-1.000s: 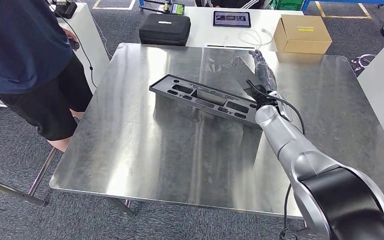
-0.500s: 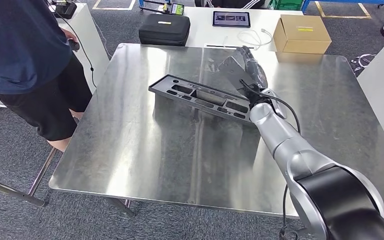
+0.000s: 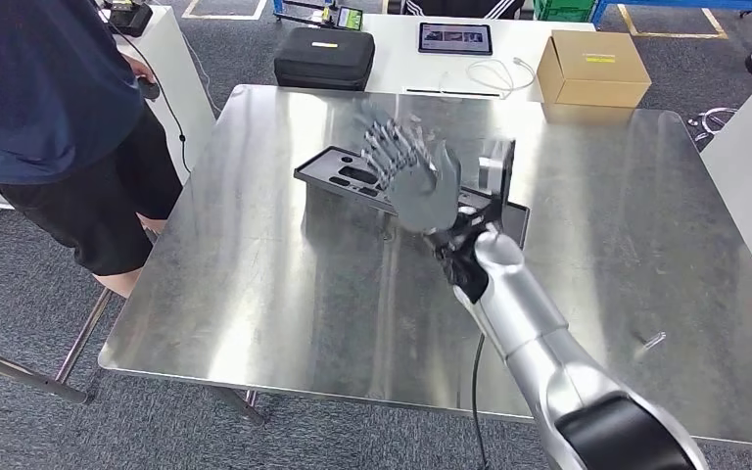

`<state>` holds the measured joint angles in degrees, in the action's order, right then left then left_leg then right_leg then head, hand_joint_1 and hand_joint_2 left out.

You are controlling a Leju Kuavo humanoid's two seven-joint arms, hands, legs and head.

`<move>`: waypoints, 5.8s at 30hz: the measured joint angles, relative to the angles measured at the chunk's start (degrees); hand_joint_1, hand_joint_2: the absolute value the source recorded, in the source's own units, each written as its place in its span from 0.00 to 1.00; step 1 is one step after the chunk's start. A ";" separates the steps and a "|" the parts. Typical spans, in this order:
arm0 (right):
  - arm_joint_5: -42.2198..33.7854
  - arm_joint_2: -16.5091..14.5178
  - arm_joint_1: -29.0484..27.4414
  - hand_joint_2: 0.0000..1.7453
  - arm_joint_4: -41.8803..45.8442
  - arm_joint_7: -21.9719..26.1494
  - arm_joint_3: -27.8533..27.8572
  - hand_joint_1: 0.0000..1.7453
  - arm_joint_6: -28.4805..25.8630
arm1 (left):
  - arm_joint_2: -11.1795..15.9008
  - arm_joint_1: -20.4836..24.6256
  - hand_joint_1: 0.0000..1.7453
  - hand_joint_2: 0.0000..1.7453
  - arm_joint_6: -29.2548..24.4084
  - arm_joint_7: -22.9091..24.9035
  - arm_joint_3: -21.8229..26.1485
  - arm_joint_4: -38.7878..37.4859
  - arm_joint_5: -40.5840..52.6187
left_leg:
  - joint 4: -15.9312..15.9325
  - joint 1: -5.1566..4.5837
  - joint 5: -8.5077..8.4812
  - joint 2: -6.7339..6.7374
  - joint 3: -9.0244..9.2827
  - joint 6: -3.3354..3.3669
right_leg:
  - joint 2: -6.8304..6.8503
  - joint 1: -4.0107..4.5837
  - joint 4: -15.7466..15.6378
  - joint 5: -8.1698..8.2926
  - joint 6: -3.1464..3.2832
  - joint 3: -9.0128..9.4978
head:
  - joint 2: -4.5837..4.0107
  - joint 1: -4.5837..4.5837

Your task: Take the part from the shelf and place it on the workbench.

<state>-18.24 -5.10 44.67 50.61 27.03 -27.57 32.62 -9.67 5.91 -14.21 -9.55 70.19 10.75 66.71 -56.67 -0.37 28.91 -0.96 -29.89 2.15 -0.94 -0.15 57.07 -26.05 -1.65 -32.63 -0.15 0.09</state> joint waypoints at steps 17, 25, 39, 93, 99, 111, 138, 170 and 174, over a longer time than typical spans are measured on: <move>6.00 11.71 -29.19 0.00 35.88 10.23 -7.88 0.00 -5.49 | -0.02 -0.04 0.00 0.00 -0.55 -0.80 1.35 0.00 -1.15 | -0.29 -0.11 0.41 0.04 -0.01 0.38 | -0.04 -0.25 -0.16 0.02 -0.05 0.14 | 0.00 -0.03; 8.21 12.20 -32.55 0.00 38.75 9.88 -5.90 0.00 -6.56 | -0.19 0.05 0.00 0.00 -0.33 -1.30 1.93 0.01 -1.49 | 1.60 0.72 -1.38 0.78 0.67 1.85 | 0.17 -0.13 6.19 -3.29 -0.60 -2.96 | 0.00 0.24; 12.99 12.36 -37.26 0.00 40.22 9.64 -3.71 0.00 -8.36 | -0.21 -0.05 0.00 0.00 0.38 -1.73 2.10 0.02 -1.68 | -3.62 2.07 2.15 0.66 -2.03 -1.86 | 0.17 -2.23 0.72 -0.19 -1.22 0.20 | 0.00 0.19; 28.64 8.79 -40.03 0.00 12.60 1.80 5.44 0.00 -23.36 | 0.06 0.16 0.00 0.00 1.62 -1.35 2.07 -0.02 -0.80 | -0.90 0.33 -5.50 1.11 -5.89 1.39 | 0.99 -0.54 6.70 -3.34 -2.43 2.43 | 0.00 0.80; 30.86 6.67 -37.02 0.00 -6.98 1.14 7.85 0.00 -25.57 | -0.11 0.03 0.00 0.00 1.43 -1.23 2.06 -0.02 -0.76 | -1.21 0.53 -6.89 1.21 -7.33 -0.66 | 1.06 -0.07 -2.43 -3.04 0.26 6.24 | 0.00 0.73; 37.48 4.74 -37.18 0.00 -33.70 -29.07 8.85 0.00 -38.04 | -0.01 0.11 0.00 0.00 0.58 -1.84 1.78 -0.02 0.92 | -1.60 1.73 2.02 0.19 2.22 -2.37 | 1.85 -0.81 0.20 3.22 -1.38 -2.39 | 0.00 0.04; 35.47 4.71 -41.15 0.00 -39.79 -34.34 12.50 0.00 -42.25 | 0.01 -0.05 0.00 0.00 -0.39 -0.40 0.60 -0.04 1.88 | -12.58 1.28 0.74 0.99 -5.65 -2.08 | 1.66 -0.83 -0.57 -1.36 0.55 2.18 | 0.00 0.26; 36.93 3.98 -40.39 0.00 -40.43 -36.25 12.58 0.00 -42.88 | -0.15 0.26 0.00 0.00 -0.42 -0.45 0.34 -0.04 2.31 | -9.42 1.85 0.29 0.86 -1.05 -2.91 | 1.63 -0.57 -0.20 1.06 0.33 -0.74 | 0.00 0.34; 36.95 3.98 -40.25 0.00 -40.46 -36.34 12.58 0.00 -43.00 | -0.23 0.63 0.00 0.00 -0.40 -0.45 0.29 -0.04 2.45 | -0.70 1.31 3.20 0.57 3.70 -1.45 | 1.73 -0.43 0.96 2.95 -1.54 -2.78 | 0.00 0.25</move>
<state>18.71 -1.11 4.43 10.15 -9.31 -14.99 -10.39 -9.91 6.54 -14.61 -9.99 70.49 10.71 69.16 -57.37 0.94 32.11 -0.39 -26.18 0.70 0.79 -0.58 58.03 -23.10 -3.19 -35.41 -0.15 0.34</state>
